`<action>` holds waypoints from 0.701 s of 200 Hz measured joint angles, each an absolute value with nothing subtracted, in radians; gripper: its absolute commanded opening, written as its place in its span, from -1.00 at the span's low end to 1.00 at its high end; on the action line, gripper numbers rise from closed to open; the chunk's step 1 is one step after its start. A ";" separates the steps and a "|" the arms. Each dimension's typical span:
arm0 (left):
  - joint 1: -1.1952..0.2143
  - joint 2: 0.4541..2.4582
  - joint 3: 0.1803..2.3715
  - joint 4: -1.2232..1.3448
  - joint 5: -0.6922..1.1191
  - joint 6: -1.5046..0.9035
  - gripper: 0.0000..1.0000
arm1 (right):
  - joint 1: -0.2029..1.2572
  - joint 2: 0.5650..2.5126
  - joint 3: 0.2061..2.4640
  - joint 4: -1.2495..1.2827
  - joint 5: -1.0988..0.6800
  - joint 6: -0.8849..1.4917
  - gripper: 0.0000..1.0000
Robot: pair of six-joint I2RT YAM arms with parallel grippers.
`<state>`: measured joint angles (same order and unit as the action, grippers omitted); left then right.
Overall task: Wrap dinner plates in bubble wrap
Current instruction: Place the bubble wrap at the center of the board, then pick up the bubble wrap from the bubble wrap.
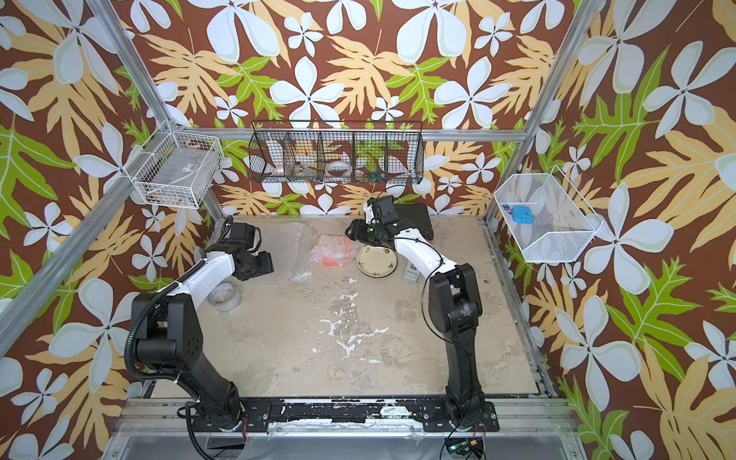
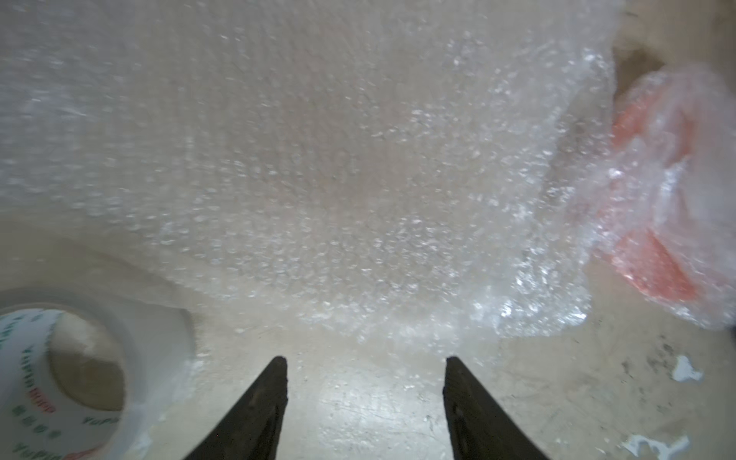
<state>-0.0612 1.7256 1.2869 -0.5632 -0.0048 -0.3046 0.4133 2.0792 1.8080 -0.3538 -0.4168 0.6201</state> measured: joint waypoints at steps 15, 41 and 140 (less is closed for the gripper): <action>-0.128 1.761 1.319 -0.564 -0.002 -0.302 0.38 | 0.424 2.042 1.755 -0.350 -0.427 0.613 0.23; -0.219 1.856 1.400 -0.570 -0.051 -0.290 0.40 | 0.437 1.986 1.674 -0.349 -0.455 0.609 0.23; -0.239 2.004 1.573 -0.707 -0.380 -0.224 -0.97 | 0.432 1.811 1.572 -0.357 -0.447 0.575 0.18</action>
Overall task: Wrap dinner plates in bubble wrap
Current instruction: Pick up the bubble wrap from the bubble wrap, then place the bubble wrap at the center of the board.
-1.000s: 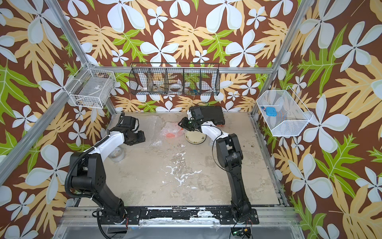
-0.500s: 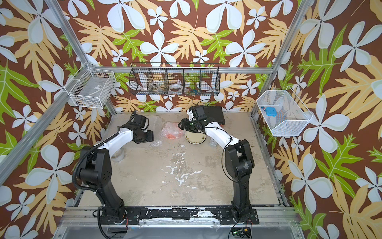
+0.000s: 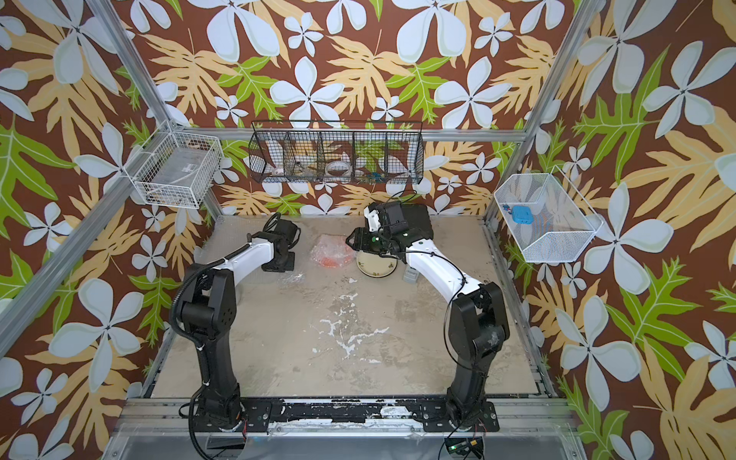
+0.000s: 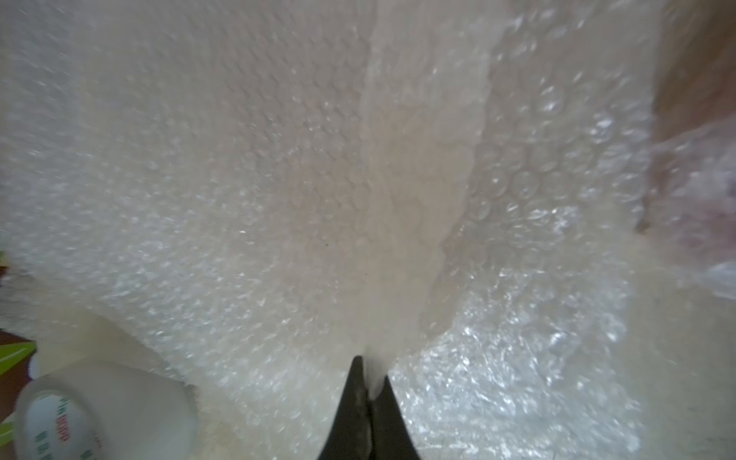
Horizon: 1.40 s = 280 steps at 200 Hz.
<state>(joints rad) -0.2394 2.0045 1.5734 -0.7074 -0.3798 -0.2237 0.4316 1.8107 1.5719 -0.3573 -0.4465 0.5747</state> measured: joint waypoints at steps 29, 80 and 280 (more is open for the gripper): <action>-0.253 1.877 1.590 -0.746 -0.384 -0.229 -1.00 | 0.411 1.732 1.498 -0.372 -0.441 0.568 0.17; -0.480 1.644 1.514 -0.855 -0.309 -0.290 -1.00 | 0.302 1.547 1.358 -0.400 -0.419 0.538 0.16; -1.267 1.930 1.492 -0.597 -0.038 -0.477 0.11 | 0.159 1.350 1.001 -0.442 -0.509 0.466 0.12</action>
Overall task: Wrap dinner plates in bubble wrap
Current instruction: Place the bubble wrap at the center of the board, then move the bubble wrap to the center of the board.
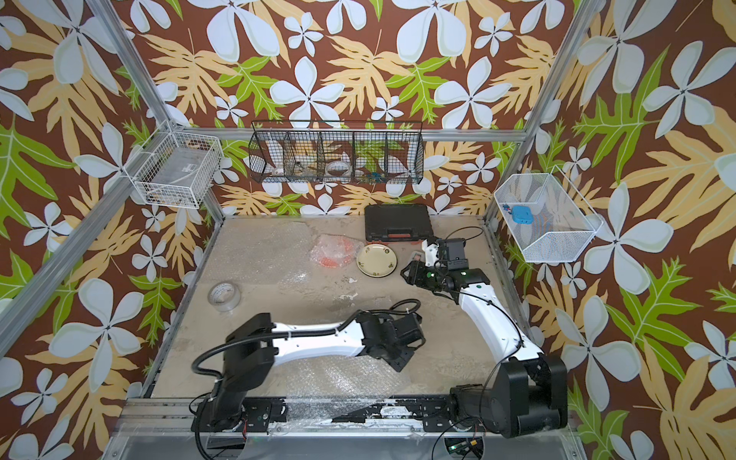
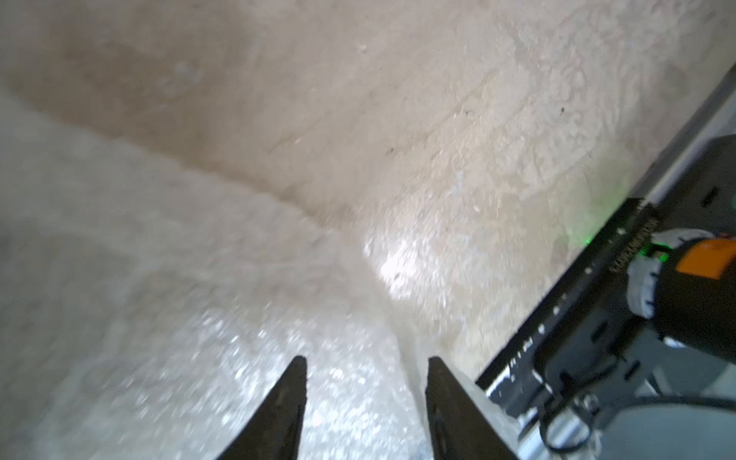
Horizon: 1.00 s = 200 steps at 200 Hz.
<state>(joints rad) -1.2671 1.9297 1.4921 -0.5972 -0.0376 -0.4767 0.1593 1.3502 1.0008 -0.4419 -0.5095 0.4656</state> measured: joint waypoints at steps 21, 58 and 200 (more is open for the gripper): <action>-1.235 1.720 1.288 -0.498 -0.012 -0.539 0.09 | 0.245 1.415 0.956 -0.398 -0.592 0.468 0.11; -1.134 1.472 0.942 -0.477 -0.028 -0.674 0.07 | 0.383 1.524 0.876 -0.315 -0.656 0.498 0.10; -0.780 1.448 0.735 -0.377 0.053 -0.678 -0.03 | 0.204 1.609 0.771 -0.157 -0.550 0.522 0.07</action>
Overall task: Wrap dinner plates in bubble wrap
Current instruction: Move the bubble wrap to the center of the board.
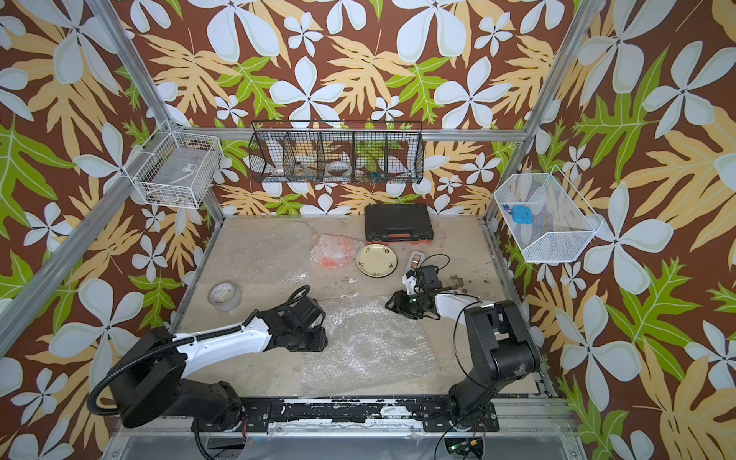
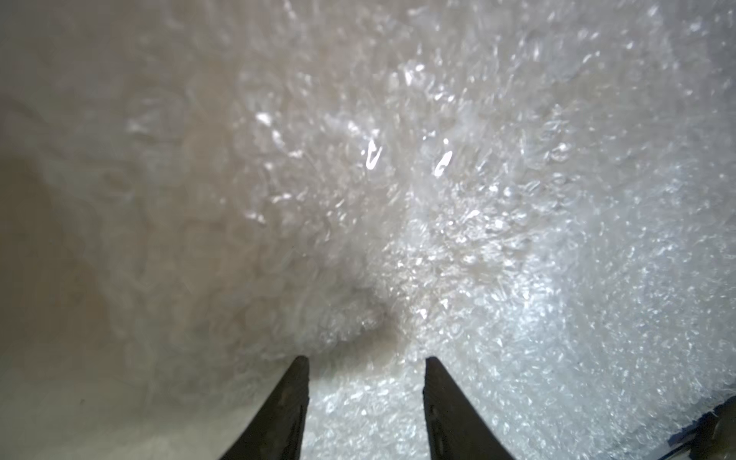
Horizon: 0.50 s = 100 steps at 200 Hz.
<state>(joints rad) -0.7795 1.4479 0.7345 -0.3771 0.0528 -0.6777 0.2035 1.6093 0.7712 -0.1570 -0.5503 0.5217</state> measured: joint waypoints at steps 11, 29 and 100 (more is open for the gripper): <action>-0.771 1.478 0.779 -0.381 0.041 -0.655 -0.03 | 0.199 1.590 0.789 -0.178 -0.541 0.519 0.07; -0.758 1.494 0.829 -0.389 0.013 -0.622 -0.03 | 0.191 1.564 0.841 -0.203 -0.541 0.519 0.06; -0.735 1.442 0.857 -0.421 0.009 -0.594 -0.07 | 0.150 1.706 1.149 -0.254 -0.520 0.527 -0.08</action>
